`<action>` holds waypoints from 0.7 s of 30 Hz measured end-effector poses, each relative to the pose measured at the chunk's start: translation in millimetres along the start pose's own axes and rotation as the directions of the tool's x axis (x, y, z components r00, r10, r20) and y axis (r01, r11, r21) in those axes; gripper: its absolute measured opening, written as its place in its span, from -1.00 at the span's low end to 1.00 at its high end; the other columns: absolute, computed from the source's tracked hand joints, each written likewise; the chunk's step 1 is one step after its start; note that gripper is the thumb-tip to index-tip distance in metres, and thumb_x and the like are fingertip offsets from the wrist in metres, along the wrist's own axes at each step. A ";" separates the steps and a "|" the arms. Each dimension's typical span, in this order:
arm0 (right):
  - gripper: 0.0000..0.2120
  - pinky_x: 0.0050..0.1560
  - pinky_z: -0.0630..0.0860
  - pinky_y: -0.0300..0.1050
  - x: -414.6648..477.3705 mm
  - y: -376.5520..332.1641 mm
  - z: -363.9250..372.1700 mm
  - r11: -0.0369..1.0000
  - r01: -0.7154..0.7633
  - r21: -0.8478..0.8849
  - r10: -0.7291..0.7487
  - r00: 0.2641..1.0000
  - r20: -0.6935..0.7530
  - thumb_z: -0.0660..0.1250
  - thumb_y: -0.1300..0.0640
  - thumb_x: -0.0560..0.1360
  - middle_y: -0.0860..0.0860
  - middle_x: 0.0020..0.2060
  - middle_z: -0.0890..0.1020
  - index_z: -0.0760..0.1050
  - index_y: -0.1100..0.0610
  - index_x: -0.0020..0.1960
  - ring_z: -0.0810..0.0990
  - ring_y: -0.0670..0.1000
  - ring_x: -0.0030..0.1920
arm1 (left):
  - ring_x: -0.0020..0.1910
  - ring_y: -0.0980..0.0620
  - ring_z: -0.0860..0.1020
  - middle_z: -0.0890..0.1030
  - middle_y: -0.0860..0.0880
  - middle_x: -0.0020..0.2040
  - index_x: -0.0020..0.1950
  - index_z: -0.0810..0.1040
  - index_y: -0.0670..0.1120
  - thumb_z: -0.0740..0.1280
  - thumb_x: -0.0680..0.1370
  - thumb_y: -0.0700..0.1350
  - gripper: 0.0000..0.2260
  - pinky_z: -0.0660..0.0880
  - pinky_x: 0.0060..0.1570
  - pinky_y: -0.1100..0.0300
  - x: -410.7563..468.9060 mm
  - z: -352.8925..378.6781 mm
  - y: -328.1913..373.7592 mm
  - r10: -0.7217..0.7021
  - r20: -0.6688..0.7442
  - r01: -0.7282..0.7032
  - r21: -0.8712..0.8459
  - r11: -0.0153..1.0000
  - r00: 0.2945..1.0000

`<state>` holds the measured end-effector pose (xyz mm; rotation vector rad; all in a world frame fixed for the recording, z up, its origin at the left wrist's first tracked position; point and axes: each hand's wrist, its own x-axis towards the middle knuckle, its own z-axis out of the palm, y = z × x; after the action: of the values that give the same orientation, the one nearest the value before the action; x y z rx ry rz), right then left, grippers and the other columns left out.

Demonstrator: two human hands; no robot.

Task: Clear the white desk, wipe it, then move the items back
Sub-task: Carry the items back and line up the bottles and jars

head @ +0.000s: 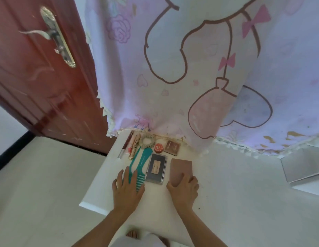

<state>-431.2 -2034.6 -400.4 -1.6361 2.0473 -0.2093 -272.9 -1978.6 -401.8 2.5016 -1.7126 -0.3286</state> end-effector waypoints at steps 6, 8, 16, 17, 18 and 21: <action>-0.31 0.17 0.36 0.00 -1.6 -17.0 7.3 0.993 0.016 -0.120 -0.016 1.000 0.004 0.24 -0.18 0.44 0.20 0.30 0.22 0.06 0.15 0.38 0.29 0.18 0.24 | 0.02 -0.27 0.60 0.62 -0.24 0.08 0.10 0.61 -0.19 -0.25 0.58 0.19 -0.27 0.53 -0.09 -0.18 -18.0 5.0 -36.1 -0.002 0.096 0.001 0.012 1.000 0.995; -0.31 0.21 0.34 0.02 -1.7 -18.0 8.6 0.991 0.027 -0.131 -0.025 0.999 0.021 0.22 -0.19 0.46 0.22 0.34 0.18 0.04 0.15 0.40 0.26 0.20 0.27 | 0.01 -0.24 0.61 0.63 -0.21 0.07 0.11 0.61 -0.17 -0.24 0.58 0.19 -0.29 0.55 -0.09 -0.15 -19.2 6.4 -41.1 -0.005 0.117 0.004 0.011 1.000 0.993; -0.39 0.37 0.17 0.11 -6.1 -12.7 9.1 0.971 0.107 -0.216 -0.110 0.994 0.001 0.09 -0.22 0.51 0.24 0.46 -0.01 0.06 0.11 0.41 0.06 0.24 0.44 | 0.01 -0.18 0.62 0.63 -0.15 0.09 0.12 0.60 -0.13 -0.23 0.58 0.19 -0.32 0.57 -0.13 -0.08 -17.1 3.9 -53.0 0.036 0.161 -0.026 -0.065 0.998 0.986; -0.40 0.38 0.14 0.12 -4.8 -14.1 7.7 0.964 0.142 -0.226 -0.147 0.989 -0.002 0.08 -0.20 0.52 0.24 0.47 -0.01 0.07 0.12 0.41 0.04 0.23 0.45 | 0.04 -0.19 0.60 0.61 -0.15 0.13 0.15 0.59 -0.13 -0.24 0.57 0.21 -0.30 0.55 -0.09 -0.10 -16.2 3.2 -53.6 0.040 0.146 -0.028 -0.081 0.996 0.988; -0.41 0.39 0.12 0.12 -3.1 -16.2 5.9 0.954 0.184 -0.235 -0.190 0.982 -0.005 0.08 -0.19 0.52 0.23 0.47 0.00 0.07 0.12 0.41 0.02 0.23 0.46 | 0.12 -0.19 0.56 0.57 -0.15 0.20 0.22 0.54 -0.12 -0.29 0.54 0.26 -0.25 0.52 0.01 -0.12 -14.9 1.2 -53.0 0.035 0.157 -0.019 -0.099 0.995 0.987; -0.38 0.42 0.07 0.11 0.2 -27.5 0.2 0.915 0.323 -0.243 -0.334 0.942 -0.008 0.07 -0.18 0.53 0.19 0.49 -0.03 0.00 0.08 0.46 -0.04 0.21 0.47 | 0.42 -0.05 0.22 0.26 -0.02 0.46 0.47 0.17 0.00 -0.50 0.30 0.43 -0.05 0.19 0.36 -0.01 -9.2 10.7 -57.5 0.037 0.098 -0.023 -0.140 0.990 0.995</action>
<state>-407.2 -2042.0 -389.1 -2.1438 1.8771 -0.1227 -226.2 -1948.5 -422.3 2.3961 -1.6970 -0.5590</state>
